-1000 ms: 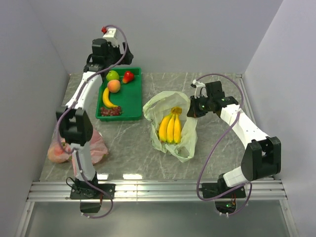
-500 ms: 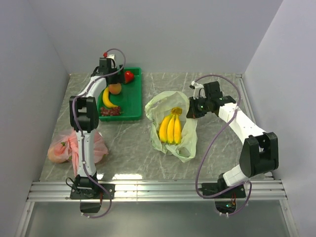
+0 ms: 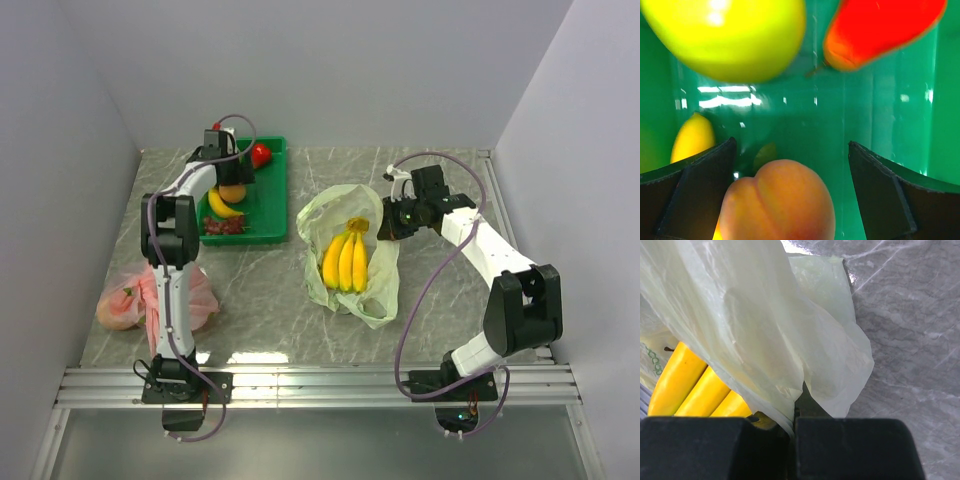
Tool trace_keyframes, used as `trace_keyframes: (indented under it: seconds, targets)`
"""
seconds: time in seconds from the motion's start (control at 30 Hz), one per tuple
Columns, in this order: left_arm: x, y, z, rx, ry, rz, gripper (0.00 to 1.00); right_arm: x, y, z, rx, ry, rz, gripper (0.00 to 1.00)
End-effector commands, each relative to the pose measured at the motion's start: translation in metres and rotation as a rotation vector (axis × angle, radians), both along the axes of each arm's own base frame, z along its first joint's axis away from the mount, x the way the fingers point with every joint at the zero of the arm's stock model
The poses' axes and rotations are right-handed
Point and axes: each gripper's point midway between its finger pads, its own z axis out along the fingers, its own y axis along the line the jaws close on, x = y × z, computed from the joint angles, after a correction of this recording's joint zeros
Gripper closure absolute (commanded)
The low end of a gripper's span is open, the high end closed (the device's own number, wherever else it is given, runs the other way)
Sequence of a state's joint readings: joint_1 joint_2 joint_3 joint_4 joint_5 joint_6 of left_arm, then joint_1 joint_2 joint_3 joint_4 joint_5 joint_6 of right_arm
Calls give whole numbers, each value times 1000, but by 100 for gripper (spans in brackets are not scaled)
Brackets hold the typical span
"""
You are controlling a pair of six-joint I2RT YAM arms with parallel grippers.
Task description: Place the fake fruits into the plastic bag and tie a complex knot
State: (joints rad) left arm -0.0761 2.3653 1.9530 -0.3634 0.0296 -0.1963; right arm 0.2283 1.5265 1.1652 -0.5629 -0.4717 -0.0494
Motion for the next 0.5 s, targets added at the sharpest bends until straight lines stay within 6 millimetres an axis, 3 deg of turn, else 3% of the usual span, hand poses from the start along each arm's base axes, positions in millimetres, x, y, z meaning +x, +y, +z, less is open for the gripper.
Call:
trace_keyframes:
  seconds: [0.0, 0.03, 0.07, 0.13, 0.27, 0.47]
  targets:
    - [-17, -6, 32, -20, -22, -37, 1, 13, -1, 24, 10, -84, -8, 100]
    - [-21, -7, 41, -23, -34, -41, 1, 12, -1, 23, 10, -81, -8, 100]
    - [-30, -6, 33, -20, -7, -44, 1, 12, -2, 23, 11, -83, -8, 100]
    - [-37, -5, 38, -17, -8, -43, 1, 11, -1, 24, 17, -84, -9, 100]
    - [-54, -7, 28, -30, 33, -51, 1, 11, 1, 24, 27, -80, -7, 100]
    - [-67, -18, 27, -40, 37, -96, 1, 11, 2, 27, 32, -88, -2, 100]
